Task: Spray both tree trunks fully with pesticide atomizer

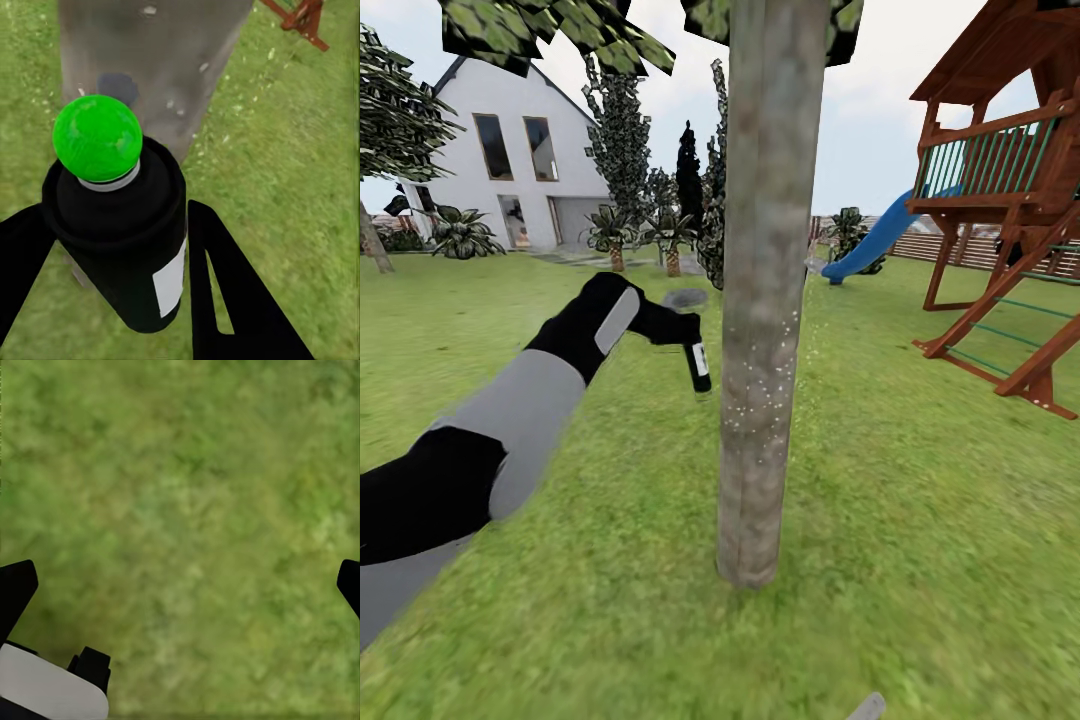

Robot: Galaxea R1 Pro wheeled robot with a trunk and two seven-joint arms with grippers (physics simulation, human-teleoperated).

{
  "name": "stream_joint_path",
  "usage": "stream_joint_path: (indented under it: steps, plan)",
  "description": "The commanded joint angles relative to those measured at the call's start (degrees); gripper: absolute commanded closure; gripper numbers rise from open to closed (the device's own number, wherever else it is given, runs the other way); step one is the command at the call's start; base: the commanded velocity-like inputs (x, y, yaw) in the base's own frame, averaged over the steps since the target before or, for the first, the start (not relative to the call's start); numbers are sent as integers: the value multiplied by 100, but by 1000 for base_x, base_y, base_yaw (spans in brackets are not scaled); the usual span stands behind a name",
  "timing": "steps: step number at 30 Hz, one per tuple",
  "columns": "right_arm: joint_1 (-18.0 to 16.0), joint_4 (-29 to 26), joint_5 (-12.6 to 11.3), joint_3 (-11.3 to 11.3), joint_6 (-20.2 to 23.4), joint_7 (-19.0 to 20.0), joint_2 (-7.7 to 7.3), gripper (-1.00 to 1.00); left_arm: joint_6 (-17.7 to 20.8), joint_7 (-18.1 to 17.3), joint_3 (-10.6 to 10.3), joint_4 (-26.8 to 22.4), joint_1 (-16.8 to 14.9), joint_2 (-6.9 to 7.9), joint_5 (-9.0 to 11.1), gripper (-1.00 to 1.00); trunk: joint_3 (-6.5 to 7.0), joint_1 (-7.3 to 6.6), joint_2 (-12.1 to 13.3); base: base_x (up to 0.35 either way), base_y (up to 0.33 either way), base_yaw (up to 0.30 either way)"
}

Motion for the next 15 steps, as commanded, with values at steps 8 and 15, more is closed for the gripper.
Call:
stream_joint_path:
  steps: [8, 15]
  plan:
    - [0, 6, 0, 0, 0, 9, 0, -100, 8, -5, 349, 214, -665, -7, -4, 100, -1, 0, 1, 0, 0, 0]
    - [0, 6, 0, 0, 0, 10, 0, -100, 16, -5, 472, 353, -1009, -7, 4, 100, -1, 0, 1, 0, 0, 0]
